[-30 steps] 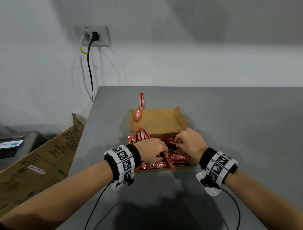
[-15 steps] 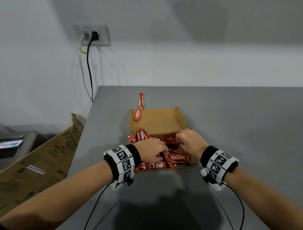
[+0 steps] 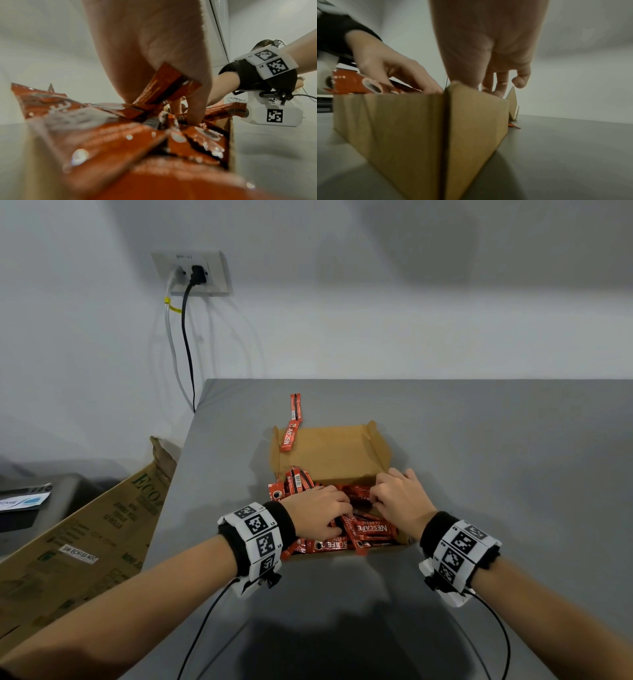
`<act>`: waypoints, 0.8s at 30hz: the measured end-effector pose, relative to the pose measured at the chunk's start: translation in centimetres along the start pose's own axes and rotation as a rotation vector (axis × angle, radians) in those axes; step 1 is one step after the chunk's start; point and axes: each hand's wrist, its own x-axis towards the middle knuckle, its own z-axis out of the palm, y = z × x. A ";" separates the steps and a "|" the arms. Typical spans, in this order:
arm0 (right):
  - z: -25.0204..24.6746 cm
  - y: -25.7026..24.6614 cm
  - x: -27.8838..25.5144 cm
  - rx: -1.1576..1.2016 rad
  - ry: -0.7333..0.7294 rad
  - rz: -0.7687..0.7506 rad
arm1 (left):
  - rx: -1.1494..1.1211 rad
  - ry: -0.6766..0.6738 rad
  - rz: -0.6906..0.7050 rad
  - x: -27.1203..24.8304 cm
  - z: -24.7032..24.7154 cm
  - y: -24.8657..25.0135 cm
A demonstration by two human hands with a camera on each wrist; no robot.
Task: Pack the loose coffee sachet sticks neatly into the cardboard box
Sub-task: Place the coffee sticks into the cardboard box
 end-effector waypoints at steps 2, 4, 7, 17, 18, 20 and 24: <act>-0.1 -0.2 0.0 0.017 -0.002 -0.047 | 0.007 0.000 -0.002 0.0 0.0 0.0; -0.4 -0.5 -0.1 0.036 -0.075 -0.117 | 0.010 0.000 -0.005 0.0 0.0 0.1; -0.7 -0.7 -0.4 0.017 -0.205 -0.152 | 0.015 -0.004 -0.014 0.0 0.0 0.1; -1.7 0.8 -0.5 0.323 -0.257 -0.109 | -0.038 -0.031 -0.037 -0.1 -0.3 0.1; -1.9 1.2 -0.5 0.321 -0.254 -0.107 | -0.033 -0.040 -0.041 -0.2 -0.3 0.2; -2.8 2.1 -0.6 0.315 -0.239 -0.085 | -0.020 -0.057 -0.049 -0.3 -0.4 0.3; -4.1 3.0 -0.9 0.507 -0.051 -0.019 | -0.046 -0.058 -0.034 -0.3 -0.5 0.4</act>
